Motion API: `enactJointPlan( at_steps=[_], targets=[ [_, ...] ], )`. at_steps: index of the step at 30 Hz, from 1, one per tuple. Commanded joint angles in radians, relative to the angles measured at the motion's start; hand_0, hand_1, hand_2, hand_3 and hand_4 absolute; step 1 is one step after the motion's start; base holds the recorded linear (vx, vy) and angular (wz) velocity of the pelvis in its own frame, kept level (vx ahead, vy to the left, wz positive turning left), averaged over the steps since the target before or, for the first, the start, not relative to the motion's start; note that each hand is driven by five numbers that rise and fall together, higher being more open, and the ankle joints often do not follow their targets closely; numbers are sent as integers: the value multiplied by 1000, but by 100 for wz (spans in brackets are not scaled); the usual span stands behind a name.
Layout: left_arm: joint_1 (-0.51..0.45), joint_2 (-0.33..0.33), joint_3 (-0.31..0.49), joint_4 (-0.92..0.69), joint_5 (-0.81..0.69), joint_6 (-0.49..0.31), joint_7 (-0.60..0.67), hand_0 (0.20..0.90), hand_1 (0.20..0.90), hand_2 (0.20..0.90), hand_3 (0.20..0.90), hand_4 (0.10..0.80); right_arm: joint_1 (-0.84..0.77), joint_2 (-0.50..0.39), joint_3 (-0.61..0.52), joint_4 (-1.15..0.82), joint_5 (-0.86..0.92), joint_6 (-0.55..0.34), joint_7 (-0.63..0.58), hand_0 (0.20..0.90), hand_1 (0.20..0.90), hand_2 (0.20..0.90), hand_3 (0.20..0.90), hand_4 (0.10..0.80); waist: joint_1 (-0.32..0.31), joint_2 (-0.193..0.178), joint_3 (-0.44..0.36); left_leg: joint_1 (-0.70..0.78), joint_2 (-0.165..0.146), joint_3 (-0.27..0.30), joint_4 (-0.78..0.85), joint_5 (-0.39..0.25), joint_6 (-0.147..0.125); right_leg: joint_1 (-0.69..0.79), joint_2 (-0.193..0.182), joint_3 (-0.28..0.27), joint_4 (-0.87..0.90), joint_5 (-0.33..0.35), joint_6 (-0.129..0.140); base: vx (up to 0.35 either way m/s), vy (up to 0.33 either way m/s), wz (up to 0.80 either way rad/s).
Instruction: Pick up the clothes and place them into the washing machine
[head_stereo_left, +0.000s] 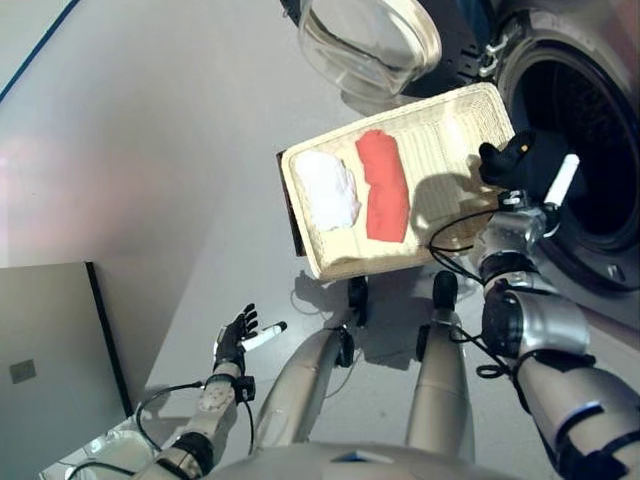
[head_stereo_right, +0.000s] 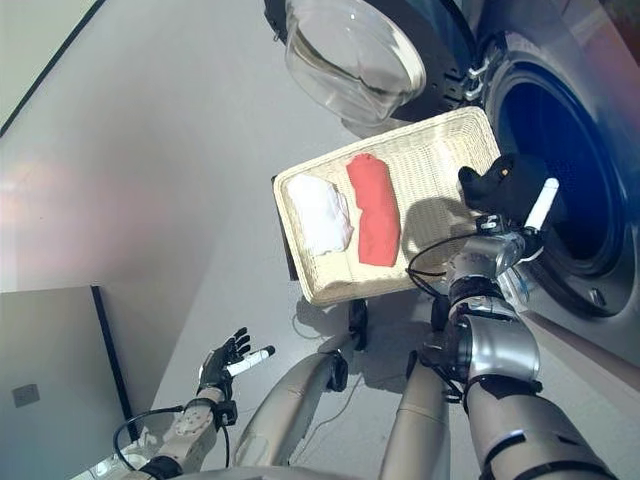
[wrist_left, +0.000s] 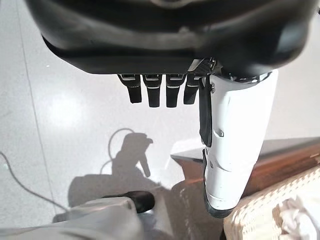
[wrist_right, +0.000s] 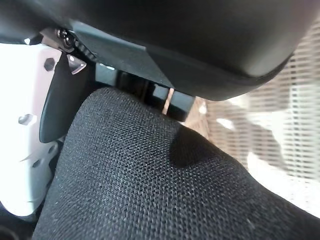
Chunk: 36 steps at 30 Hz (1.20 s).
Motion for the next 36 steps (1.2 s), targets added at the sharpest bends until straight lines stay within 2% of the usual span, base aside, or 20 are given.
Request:
enactJointPlan(
  at_steps=[1,2,4,5,6,7,8,13,26,31,36],
  targets=[
    [10,60,37,-15,-33,-45,17,900,900,900,900,800,-162,-201,79,-115,-81,-113,6,200,200,200,200,300,-13,19,-18,-88,2,-102,135,-90,-69,53,-12,-77,28,-50,-18,-120,-7,17],
    [27,73,34,-28,-30,-48,17,900,900,900,900,800,-199,-263,122,-138,-113,-118,-8,200,200,200,200,300,-11,17,-22,-98,5,-90,127,-67,-70,39,-13,-81,25,-30,-24,-93,15,18],
    [49,79,29,-26,-24,-48,16,900,900,900,900,800,-246,-325,173,-167,-143,-116,-15,200,200,200,200,300,-8,10,-37,-99,3,-84,116,-65,-67,35,-9,-74,20,-28,-26,-22,38,9],
    [49,76,28,-26,-25,-48,16,900,900,900,900,800,-251,-327,178,-164,-144,-115,-17,219,219,219,219,314,-7,12,-37,-99,3,-83,115,-65,-67,33,-8,-73,19,-28,-26,39,68,-2],
    [62,82,32,-26,-31,-49,14,900,900,900,900,800,-269,-355,218,-213,-168,-120,-14,285,285,285,285,361,-8,3,-46,-94,5,-77,103,-63,-67,33,-6,-69,12,-25,-27,140,62,-8],
    [64,83,36,-24,-35,-49,14,900,900,900,900,800,-272,-365,233,-229,-180,-116,-14,485,485,485,485,504,-8,-4,-55,-82,2,-84,94,-87,-69,43,-3,-59,6,-48,-23,34,89,-10],
    [65,82,40,-16,-43,-46,14,900,900,900,900,800,-270,-370,250,-236,-188,-114,-15,900,900,900,900,800,-11,-8,-49,-86,5,-70,82,-58,-67,38,-4,-64,-8,-17,-27,11,39,-10],
    [48,72,33,1,-67,-48,13,900,900,900,900,800,-263,-329,246,-182,-181,-100,-25,900,900,900,900,800,-21,-18,-56,-57,6,-59,43,-50,-71,67,0,-60,-48,-4,-27,-11,27,-10],
    [50,47,36,42,-84,-41,-21,900,900,900,900,800,-189,-185,224,-40,-178,-20,13,900,900,900,900,800,-9,-10,-59,-27,9,-55,0,-20,-80,114,-2,-71,-99,18,-27,-11,7,-4],
    [36,50,51,52,-74,-35,-18,900,900,900,900,800,-175,-138,300,75,-317,72,-30,900,900,900,900,800,-8,-28,-50,-19,20,-60,-9,-9,-84,138,2,-85,-118,28,-28,-17,-30,2],
    [26,64,61,41,-54,-38,-8,900,900,900,900,800,-129,-37,379,47,-417,116,-34,900,900,900,900,800,-18,-60,-25,-22,31,-63,10,-3,-91,154,4,-106,-126,39,-32,-38,-73,3]
  ],
)
